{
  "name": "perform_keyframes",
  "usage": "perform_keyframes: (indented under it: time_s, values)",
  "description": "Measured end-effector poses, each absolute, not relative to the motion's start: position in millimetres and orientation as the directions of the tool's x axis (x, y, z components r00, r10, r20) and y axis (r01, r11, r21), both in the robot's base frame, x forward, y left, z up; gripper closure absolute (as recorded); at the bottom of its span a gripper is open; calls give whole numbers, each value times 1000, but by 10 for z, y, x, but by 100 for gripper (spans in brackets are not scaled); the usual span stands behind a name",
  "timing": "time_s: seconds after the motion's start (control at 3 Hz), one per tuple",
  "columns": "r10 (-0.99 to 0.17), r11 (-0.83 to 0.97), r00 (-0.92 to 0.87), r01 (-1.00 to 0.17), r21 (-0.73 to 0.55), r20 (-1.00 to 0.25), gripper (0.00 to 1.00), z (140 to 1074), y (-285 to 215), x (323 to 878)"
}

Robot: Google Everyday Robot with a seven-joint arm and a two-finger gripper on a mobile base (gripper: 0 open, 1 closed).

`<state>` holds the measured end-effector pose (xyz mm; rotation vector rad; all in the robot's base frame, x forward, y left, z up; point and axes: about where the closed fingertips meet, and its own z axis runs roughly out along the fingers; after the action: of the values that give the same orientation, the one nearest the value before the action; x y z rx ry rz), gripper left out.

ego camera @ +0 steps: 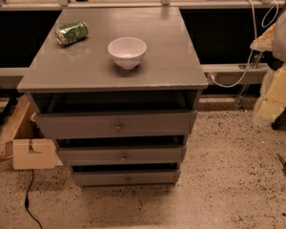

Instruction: Open bottom drawer

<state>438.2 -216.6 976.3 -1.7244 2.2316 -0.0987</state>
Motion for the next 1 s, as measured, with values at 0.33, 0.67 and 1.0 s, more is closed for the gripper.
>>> perform_keyframes:
  time_s: [0.33,0.67,1.0]
  values:
    - [-953,270,-221,-931,-246,-207,0,9762,-2166,4381]
    - [-945,258,-202,-944,-205,-257,0,9372,-2056,4361]
    - [-916,217,-151,-966,-143,-373,0,8702,-1646,4258]
